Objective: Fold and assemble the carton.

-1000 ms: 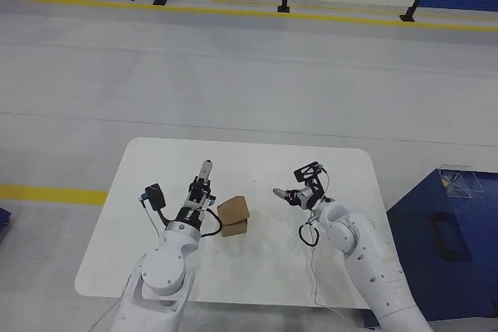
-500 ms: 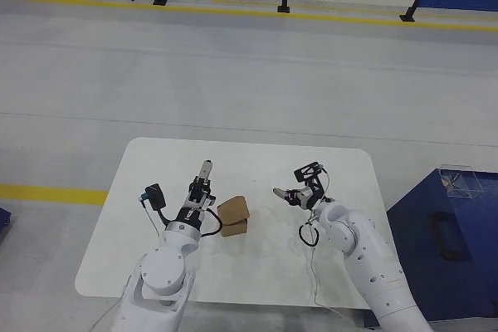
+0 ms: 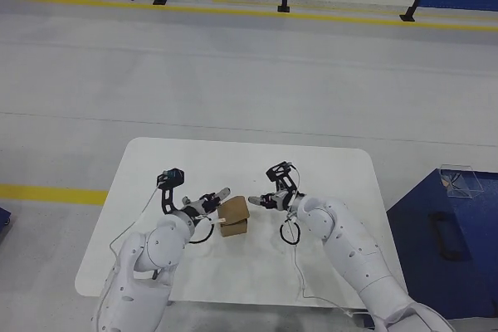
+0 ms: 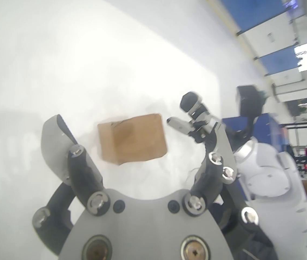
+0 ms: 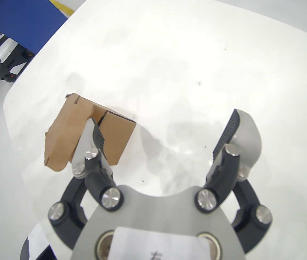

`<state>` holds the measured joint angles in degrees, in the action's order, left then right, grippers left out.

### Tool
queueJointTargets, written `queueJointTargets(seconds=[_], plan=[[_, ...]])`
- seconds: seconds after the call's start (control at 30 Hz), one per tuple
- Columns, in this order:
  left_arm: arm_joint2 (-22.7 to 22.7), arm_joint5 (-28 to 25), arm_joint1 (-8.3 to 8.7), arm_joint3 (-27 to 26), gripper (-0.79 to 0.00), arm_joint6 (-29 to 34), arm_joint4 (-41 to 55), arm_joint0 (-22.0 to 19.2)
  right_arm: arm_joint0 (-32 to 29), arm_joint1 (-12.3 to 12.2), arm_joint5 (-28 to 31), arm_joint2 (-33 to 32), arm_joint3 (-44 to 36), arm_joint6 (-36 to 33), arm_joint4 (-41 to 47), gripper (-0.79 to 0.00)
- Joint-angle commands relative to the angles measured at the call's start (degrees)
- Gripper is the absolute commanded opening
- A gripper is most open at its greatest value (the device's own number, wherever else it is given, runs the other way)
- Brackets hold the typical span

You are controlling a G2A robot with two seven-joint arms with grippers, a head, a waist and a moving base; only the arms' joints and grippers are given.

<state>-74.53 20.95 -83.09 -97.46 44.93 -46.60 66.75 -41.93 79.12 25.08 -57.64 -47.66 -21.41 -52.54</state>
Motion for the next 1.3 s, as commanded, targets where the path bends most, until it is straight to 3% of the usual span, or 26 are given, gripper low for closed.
queueJointTargets(seconds=[0.0, 0.17, 0.53, 0.77, 1.1, 1.27], plan=[[0.0, 0.0, -0.02, 0.0, 0.0, 0.3, 1.5, 0.0, 0.4, 0.2, 0.0, 0.4, 0.9, 0.0, 0.1, 0.0], [0.0, 0.1, -0.03, 0.2, 0.0, 0.3, 1.9, 0.1, 0.4, 0.2, 0.0, 0.4, 0.9, 0.0, 0.1, 0.0], [2.1, 0.6, -0.38, 16.3, 0.0, -1.7, 3.1, -6.4, -4.0, -0.6, -3.1, -0.8, -5.3, 2.8, -2.0, 0.0], [1.9, -2.2, -0.46, 19.4, 0.0, -1.9, 8.1, -6.8, -4.9, -0.3, -5.0, 0.3, -6.7, 2.1, -2.9, 0.0], [0.5, -2.9, -0.47, 22.5, -0.089, -3.4, 15.3, -7.0, -4.2, 0.4, -6.0, 1.5, -6.0, 2.0, -2.9, 0.0], [0.3, -2.6, -0.48, 23.5, -0.191, -3.6, 18.2, -7.3, -3.8, 0.7, -6.2, 1.8, -5.4, 1.7, -2.9, 0.0]])
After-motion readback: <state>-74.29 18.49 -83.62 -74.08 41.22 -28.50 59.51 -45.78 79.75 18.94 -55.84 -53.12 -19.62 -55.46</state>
